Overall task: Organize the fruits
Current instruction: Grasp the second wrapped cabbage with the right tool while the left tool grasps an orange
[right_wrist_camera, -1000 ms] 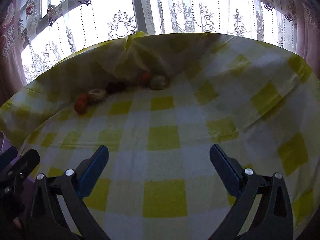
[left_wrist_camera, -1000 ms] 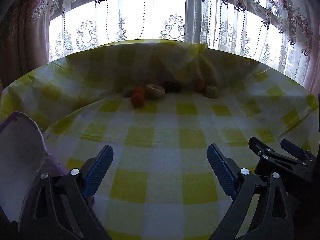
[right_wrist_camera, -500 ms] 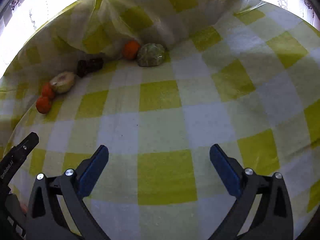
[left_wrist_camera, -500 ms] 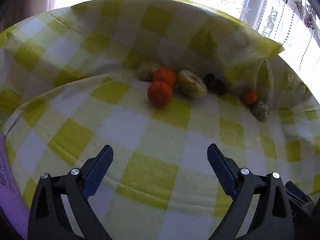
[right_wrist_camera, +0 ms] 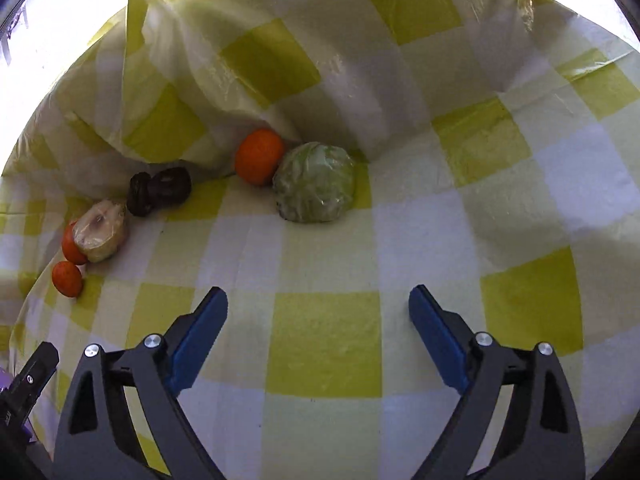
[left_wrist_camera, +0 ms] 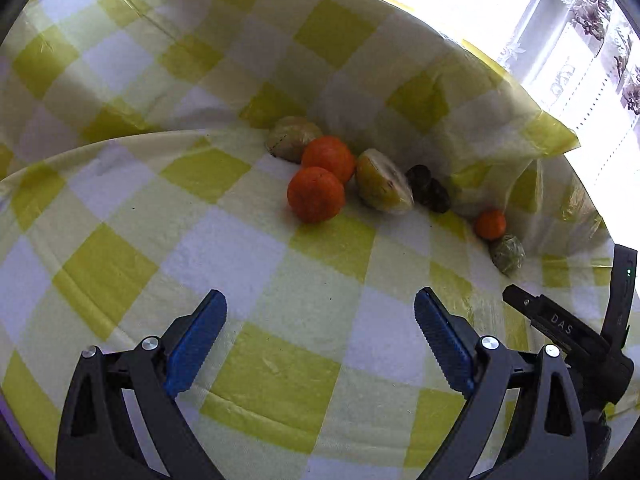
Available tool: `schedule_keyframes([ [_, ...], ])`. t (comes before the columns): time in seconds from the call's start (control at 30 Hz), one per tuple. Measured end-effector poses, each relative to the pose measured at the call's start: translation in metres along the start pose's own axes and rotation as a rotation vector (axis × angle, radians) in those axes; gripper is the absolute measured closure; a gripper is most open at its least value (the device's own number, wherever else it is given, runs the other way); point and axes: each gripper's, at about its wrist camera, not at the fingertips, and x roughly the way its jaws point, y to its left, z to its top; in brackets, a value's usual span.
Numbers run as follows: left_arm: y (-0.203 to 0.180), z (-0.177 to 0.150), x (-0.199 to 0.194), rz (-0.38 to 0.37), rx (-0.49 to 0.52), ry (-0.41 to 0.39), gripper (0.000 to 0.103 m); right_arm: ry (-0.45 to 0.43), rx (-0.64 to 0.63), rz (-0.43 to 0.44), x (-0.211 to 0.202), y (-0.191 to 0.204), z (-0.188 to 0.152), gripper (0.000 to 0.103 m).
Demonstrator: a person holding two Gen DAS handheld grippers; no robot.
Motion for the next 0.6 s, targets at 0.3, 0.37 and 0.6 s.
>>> schedule_keyframes([
  [0.3,-0.003,0.0,-0.003,-0.005,0.023,-0.013,0.011,0.019,-0.086,-0.08,0.045,0.017,0.053,0.021],
  [0.37,-0.003,0.001,-0.003,-0.002,0.022,-0.011,0.011,0.018,-0.122,-0.096,0.048,0.026,0.056,0.03],
  [0.6,0.0,0.004,0.001,0.005,-0.001,0.005,0.011,-0.019,-0.066,-0.003,0.012,0.032,0.016,0.045],
])
